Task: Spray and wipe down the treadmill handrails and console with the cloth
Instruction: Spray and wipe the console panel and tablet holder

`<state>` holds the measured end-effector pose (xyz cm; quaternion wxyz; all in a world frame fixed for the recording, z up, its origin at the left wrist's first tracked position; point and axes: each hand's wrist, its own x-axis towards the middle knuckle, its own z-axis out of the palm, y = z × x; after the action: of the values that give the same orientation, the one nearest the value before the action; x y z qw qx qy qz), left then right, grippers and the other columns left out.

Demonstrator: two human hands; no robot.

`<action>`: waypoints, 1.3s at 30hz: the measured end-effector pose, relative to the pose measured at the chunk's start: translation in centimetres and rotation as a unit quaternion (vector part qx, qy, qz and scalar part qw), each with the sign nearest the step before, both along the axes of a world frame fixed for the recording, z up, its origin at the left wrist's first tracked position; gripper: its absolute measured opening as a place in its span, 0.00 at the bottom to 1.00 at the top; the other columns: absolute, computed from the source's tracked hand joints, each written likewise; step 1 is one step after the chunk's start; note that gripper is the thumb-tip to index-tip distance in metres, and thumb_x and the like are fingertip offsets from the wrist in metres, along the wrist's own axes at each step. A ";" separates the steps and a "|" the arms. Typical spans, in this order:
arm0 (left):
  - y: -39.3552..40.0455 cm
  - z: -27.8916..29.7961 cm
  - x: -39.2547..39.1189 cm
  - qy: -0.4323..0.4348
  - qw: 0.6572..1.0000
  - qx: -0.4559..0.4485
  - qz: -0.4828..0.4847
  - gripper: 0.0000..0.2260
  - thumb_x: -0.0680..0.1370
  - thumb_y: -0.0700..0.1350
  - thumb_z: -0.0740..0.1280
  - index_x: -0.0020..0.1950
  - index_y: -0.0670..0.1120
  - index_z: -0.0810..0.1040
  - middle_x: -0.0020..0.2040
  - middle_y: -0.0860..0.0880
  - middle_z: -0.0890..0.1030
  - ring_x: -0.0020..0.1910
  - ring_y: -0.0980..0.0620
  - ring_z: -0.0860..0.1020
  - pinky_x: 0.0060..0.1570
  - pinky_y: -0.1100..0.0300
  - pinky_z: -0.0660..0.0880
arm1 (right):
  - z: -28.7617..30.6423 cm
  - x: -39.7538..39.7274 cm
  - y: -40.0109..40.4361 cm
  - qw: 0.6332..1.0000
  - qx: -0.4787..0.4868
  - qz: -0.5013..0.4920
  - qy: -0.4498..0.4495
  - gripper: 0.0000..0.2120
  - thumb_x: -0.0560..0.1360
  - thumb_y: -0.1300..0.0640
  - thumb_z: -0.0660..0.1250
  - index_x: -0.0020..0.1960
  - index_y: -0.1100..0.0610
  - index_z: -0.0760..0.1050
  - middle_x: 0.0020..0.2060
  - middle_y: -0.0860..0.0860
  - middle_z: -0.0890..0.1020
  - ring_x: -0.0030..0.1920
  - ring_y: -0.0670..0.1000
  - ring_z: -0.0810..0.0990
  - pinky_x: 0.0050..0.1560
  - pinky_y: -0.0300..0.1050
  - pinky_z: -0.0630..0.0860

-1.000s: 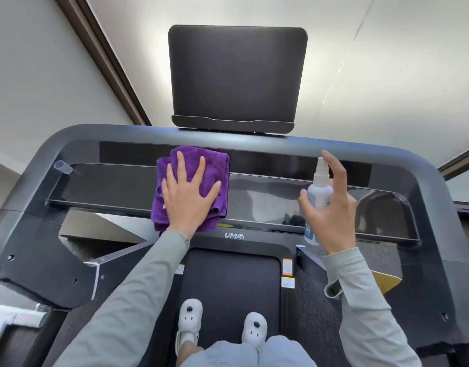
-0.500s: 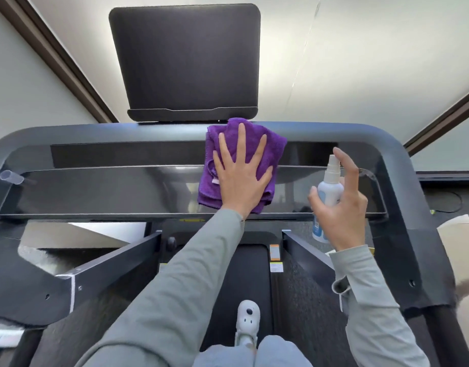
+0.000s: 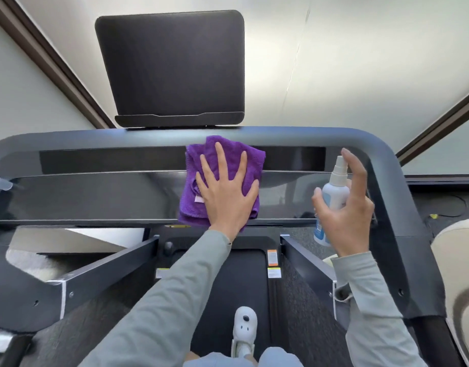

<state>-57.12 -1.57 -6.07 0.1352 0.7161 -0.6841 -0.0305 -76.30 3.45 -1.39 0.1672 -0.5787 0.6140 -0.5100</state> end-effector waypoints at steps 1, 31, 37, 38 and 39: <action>-0.3 0.0 -1.5 0.000 1.000 -0.003 -0.019 0.28 0.79 0.63 0.54 0.79 0.61 0.52 0.80 0.45 0.42 0.77 0.33 0.43 0.72 0.34 0.49 | 0.0 -0.4 0.0 1.000 0.003 -0.012 -0.001 0.33 0.71 0.70 0.71 0.72 0.55 0.66 0.47 0.29 0.78 0.36 0.42 0.76 0.41 0.22 0.69; -3.2 0.6 -11.6 -0.039 0.975 -0.027 -0.216 0.27 0.80 0.60 0.53 0.79 0.59 0.53 0.80 0.45 0.43 0.76 0.31 0.39 0.73 0.35 0.41 | 1.4 -4.1 3.0 0.988 0.012 -0.152 -0.002 0.35 0.72 0.67 0.71 0.70 0.43 0.62 0.56 0.60 0.82 0.37 0.38 0.78 0.43 0.23 0.69; -3.1 1.4 -15.0 -0.026 0.949 -0.009 -0.313 0.24 0.81 0.56 0.55 0.78 0.60 0.58 0.81 0.48 0.44 0.77 0.35 0.37 0.73 0.39 0.35 | 2.8 -4.8 5.3 0.983 -0.018 -0.184 0.004 0.34 0.71 0.69 0.71 0.71 0.48 0.64 0.54 0.42 0.80 0.41 0.32 0.77 0.45 0.20 0.68; -3.0 1.3 -14.4 -0.025 0.942 -0.004 -0.336 0.23 0.82 0.56 0.55 0.77 0.61 0.58 0.81 0.50 0.45 0.77 0.36 0.37 0.73 0.40 0.36 | 3.0 -4.8 5.6 0.981 -0.019 -0.190 0.007 0.34 0.71 0.69 0.71 0.71 0.50 0.65 0.54 0.39 0.79 0.41 0.31 0.77 0.45 0.20 0.67; -2.9 1.3 -13.6 -0.029 0.932 0.000 -0.361 0.22 0.82 0.56 0.54 0.77 0.62 0.59 0.80 0.51 0.45 0.77 0.37 0.38 0.74 0.41 0.36 | 3.1 -4.7 5.8 0.981 -0.016 -0.193 0.011 0.34 0.71 0.69 0.71 0.71 0.51 0.65 0.54 0.42 0.80 0.40 0.33 0.77 0.45 0.20 0.67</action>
<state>-70.77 -4.43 -4.81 0.0945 0.4216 -0.9001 -0.0564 -81.04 9.27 1.73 0.0496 -0.4572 0.7079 -0.5360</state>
